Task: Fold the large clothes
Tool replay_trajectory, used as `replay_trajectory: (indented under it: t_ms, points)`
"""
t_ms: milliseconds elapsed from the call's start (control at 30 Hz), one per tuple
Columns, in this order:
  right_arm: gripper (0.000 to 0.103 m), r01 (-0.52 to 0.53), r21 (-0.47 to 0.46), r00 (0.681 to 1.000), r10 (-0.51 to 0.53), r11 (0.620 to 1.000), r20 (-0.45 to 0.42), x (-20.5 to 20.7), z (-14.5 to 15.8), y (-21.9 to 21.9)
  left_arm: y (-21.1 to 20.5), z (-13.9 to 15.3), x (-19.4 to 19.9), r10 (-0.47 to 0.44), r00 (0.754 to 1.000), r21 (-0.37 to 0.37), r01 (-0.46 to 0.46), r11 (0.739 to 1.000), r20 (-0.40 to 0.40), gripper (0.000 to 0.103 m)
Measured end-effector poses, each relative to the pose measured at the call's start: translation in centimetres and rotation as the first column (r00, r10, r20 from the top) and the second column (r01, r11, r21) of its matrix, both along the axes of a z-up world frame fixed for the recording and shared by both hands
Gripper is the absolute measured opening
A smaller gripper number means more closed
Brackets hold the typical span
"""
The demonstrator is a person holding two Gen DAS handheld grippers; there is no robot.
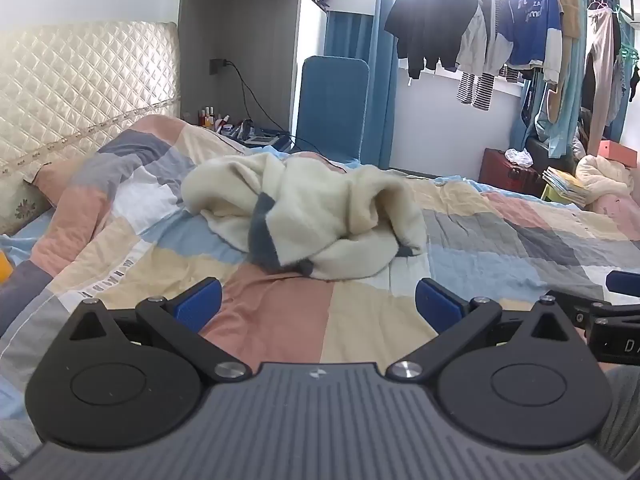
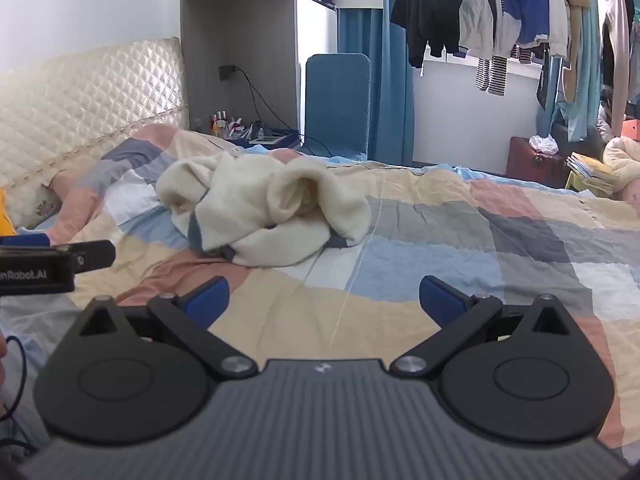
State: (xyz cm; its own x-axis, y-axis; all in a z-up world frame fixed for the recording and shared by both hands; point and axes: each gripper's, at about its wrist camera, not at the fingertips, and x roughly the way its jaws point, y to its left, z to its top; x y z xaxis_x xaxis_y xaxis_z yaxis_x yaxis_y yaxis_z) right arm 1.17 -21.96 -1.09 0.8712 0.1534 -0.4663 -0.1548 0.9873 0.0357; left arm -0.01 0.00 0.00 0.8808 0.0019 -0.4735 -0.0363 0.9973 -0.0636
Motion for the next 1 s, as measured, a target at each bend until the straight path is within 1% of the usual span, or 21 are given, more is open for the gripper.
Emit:
replay_trajectory:
  t_ms: [133,267,367,400,567,667,1000]
  points:
    - [0.103,0.004,0.032,1.000,-0.004,0.999,-0.004,-0.5,-0.4,0.7,0.1,0.0,0.0,-0.004,1.000,-0.013,0.004,1.000,-0.001,0.103]
    - [0.103,-0.003,0.024,1.000,0.004,1.000,-0.013,0.0,-0.1,0.2,0.8,1.1,-0.6,-0.002,1.000,-0.015,0.002,1.000,0.002,0.103]
    - [0.103,-0.015,0.025,1.000,0.016,1.000,-0.015,0.3,0.4,-0.1,0.7,0.6,-0.4,0.000,1.000,-0.004,0.000,1.000,-0.001,0.103]
    - [0.103,-0.017,0.019,1.000,0.017,1.000,-0.007,0.0,-0.2,0.4,0.8,0.7,-0.4,0.000,1.000,-0.005,0.000,1.000,-0.001,0.103]
    - [0.103,-0.019,0.019,1.000,0.019,1.000,0.002,-0.2,-0.2,0.2,1.1,0.8,-0.7,0.004,1.000,-0.012,-0.004,1.000,0.001,0.103]
    - [0.103,-0.017,0.039,1.000,0.018,0.999,-0.010,-0.2,-0.3,0.2,0.4,0.0,0.1,0.014,1.000,-0.010,-0.014,1.000,-0.005,0.103]
    - [0.103,-0.014,0.056,1.000,0.015,0.998,-0.022,-0.2,-0.4,-0.1,0.5,-0.2,0.2,0.014,1.000,-0.013,-0.014,1.000,-0.010,0.103]
